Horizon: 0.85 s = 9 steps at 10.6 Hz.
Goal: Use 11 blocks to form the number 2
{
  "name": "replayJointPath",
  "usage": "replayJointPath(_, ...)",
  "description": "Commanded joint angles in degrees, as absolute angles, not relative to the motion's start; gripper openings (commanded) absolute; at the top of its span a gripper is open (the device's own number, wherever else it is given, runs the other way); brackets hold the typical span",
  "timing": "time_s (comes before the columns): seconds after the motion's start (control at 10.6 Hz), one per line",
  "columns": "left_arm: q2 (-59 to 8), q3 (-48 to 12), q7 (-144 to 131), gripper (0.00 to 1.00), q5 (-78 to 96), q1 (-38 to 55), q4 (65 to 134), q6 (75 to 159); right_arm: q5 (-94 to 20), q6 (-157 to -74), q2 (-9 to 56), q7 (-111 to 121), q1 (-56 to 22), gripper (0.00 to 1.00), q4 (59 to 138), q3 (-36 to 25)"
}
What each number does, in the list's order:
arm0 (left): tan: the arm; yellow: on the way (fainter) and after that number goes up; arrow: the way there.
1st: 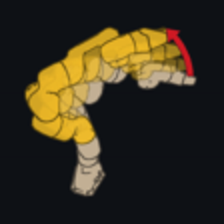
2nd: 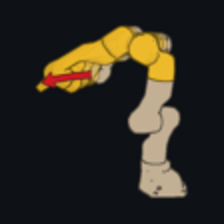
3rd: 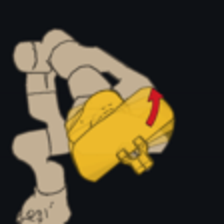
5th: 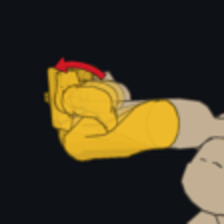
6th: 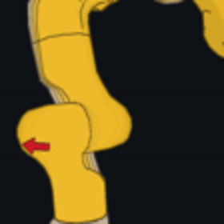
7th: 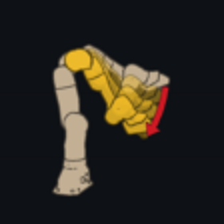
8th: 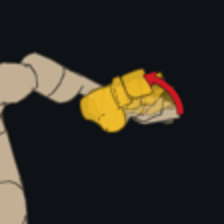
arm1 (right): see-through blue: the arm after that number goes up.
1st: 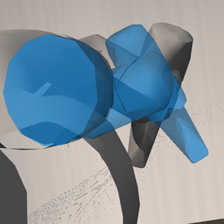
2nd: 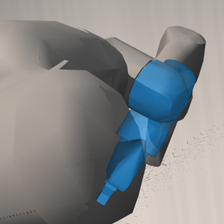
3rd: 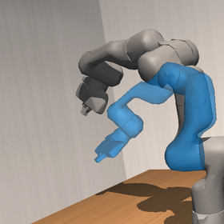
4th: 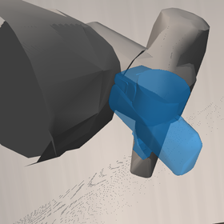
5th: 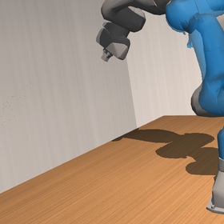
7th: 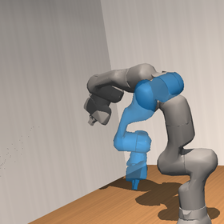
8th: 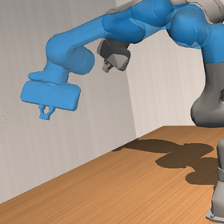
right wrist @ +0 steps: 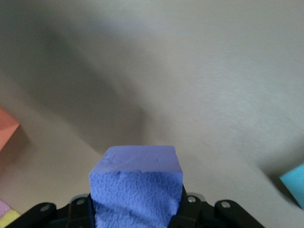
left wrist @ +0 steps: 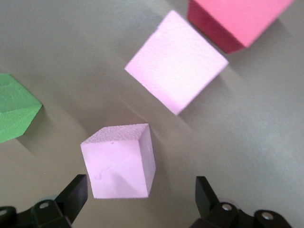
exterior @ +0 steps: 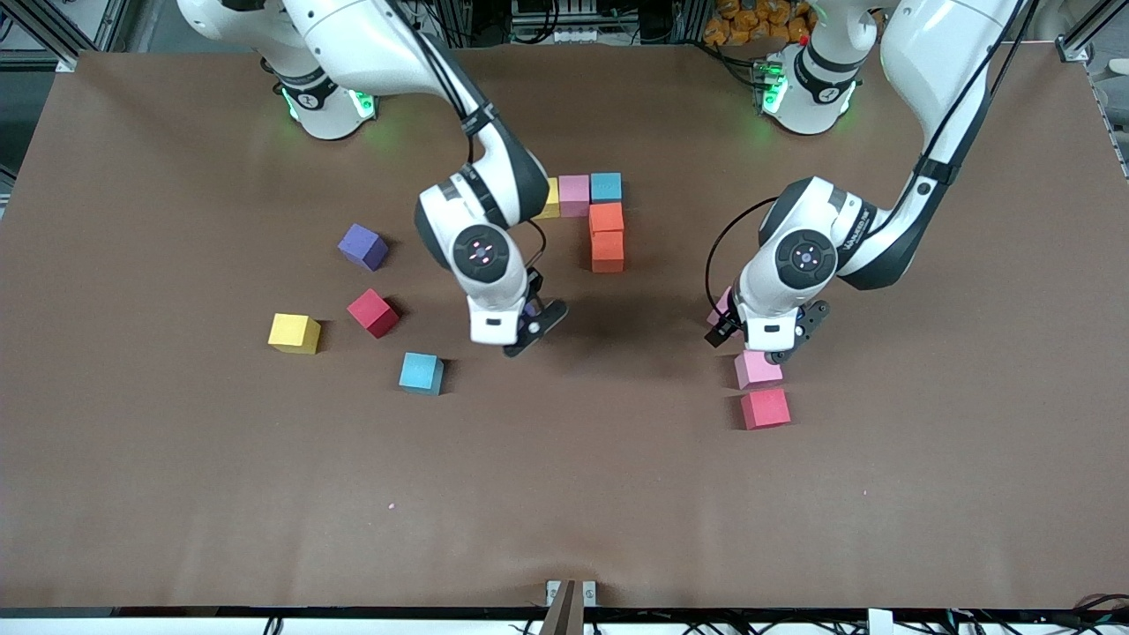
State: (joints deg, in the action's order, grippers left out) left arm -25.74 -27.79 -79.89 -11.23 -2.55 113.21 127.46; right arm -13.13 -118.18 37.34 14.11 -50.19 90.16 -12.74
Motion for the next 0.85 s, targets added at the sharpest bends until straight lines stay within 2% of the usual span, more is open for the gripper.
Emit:
replayJointPath(0.0, -25.05, -28.39, -81.39, 1.00, -10.63, -3.78, 115.04, 126.74, -11.25, -119.09, 34.19, 16.26, -54.99, 0.20, 95.26, -12.57)
replayJointPath(0.28, -24.78, -28.30, -81.47, 1.00, -10.90, -4.22, 117.16, 127.00, -10.64, -120.05, 31.65, 21.49, -58.00, 0.20, 98.95, -12.48)
replayJointPath(0.56, -25.57, -28.21, -81.47, 1.00, -11.16, -4.22, 118.91, 130.06, -10.63, -131.62, 28.66, 36.16, -58.36, 0.20, 107.55, -12.39)
replayJointPath(0.75, -26.63, -28.21, -81.47, 1.00, -11.42, -4.31, 119.18, 131.48, -10.63, -133.33, 28.83, 39.55, -59.76, 0.20, 107.75, -12.30)
